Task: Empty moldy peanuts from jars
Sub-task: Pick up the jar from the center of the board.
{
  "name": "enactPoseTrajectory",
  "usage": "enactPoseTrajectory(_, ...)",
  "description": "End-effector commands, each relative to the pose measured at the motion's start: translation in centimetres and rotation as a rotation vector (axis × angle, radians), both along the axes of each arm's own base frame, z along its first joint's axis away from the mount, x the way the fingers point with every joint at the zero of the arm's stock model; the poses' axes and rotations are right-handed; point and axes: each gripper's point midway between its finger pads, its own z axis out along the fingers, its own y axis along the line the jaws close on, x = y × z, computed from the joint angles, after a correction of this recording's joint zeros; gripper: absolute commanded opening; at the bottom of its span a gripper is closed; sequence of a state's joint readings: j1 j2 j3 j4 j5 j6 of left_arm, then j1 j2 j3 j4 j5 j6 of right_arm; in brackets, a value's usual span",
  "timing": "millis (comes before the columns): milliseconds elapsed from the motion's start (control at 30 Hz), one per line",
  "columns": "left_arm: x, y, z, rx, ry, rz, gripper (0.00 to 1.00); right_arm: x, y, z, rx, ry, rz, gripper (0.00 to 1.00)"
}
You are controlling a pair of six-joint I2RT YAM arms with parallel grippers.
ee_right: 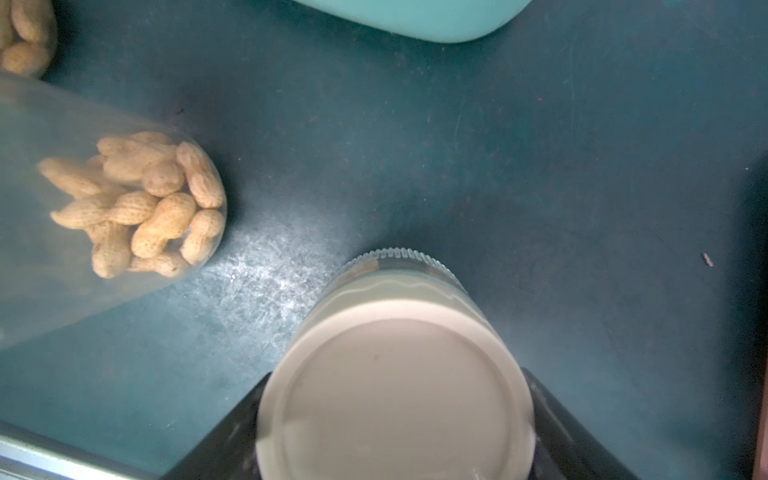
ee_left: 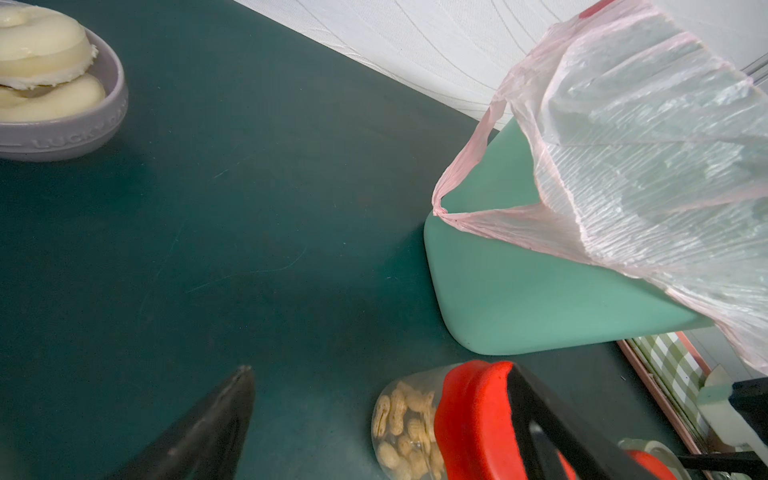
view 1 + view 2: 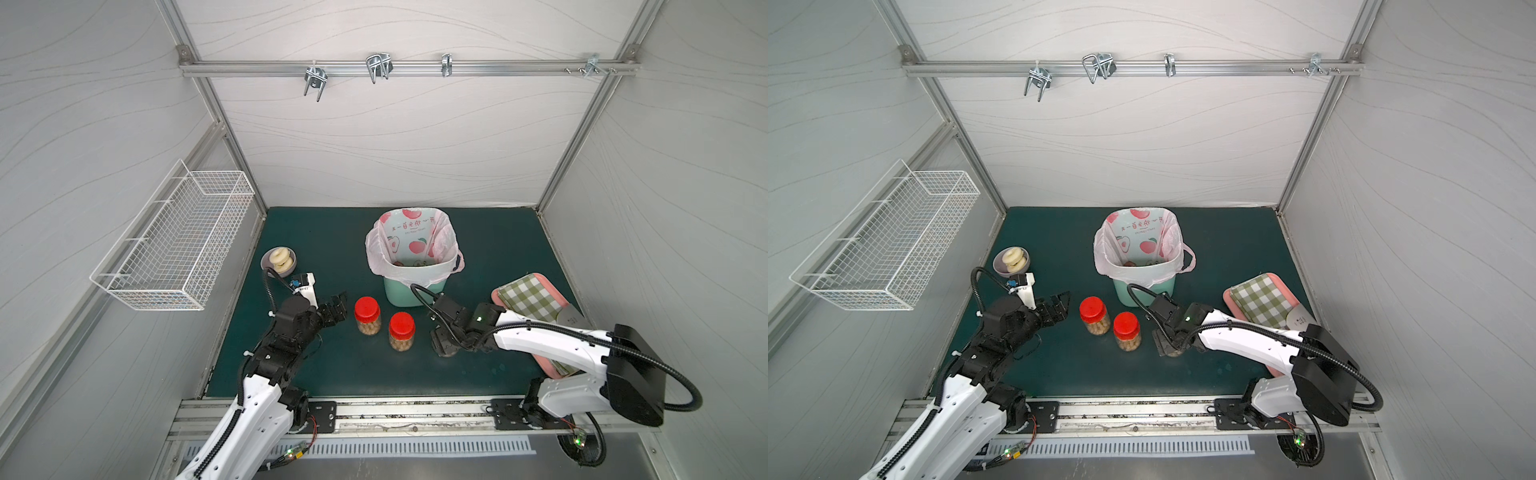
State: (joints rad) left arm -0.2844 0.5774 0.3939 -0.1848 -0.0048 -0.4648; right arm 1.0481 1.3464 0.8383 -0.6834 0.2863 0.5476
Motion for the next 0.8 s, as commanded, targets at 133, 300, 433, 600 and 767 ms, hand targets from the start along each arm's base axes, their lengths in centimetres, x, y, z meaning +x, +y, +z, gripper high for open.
enactPoseTrajectory(133,-0.1,0.1,2.5,0.001,-0.087,-0.004,0.93,-0.3,-1.2,1.9,0.013,0.007,0.006,0.50)
enactPoseTrajectory(300,-0.4,-0.8,3.5,0.024,-0.161,-0.083,0.91,0.2,-2.0,3.5,0.063,0.017,-0.007,0.47)
enactPoseTrajectory(433,-0.9,-1.2,4.7,0.036,-0.211,-0.119,0.92,0.8,-2.7,4.9,0.113,0.027,-0.020,0.47)
enactPoseTrajectory(600,-1.4,-2.0,6.6,0.022,-0.262,-0.174,0.92,1.7,-2.6,7.1,0.202,0.057,-0.022,0.45)
enactPoseTrajectory(767,-2.1,-3.3,8.1,-0.006,-0.292,-0.242,0.91,2.3,-2.1,8.9,0.209,0.064,-0.005,0.42)
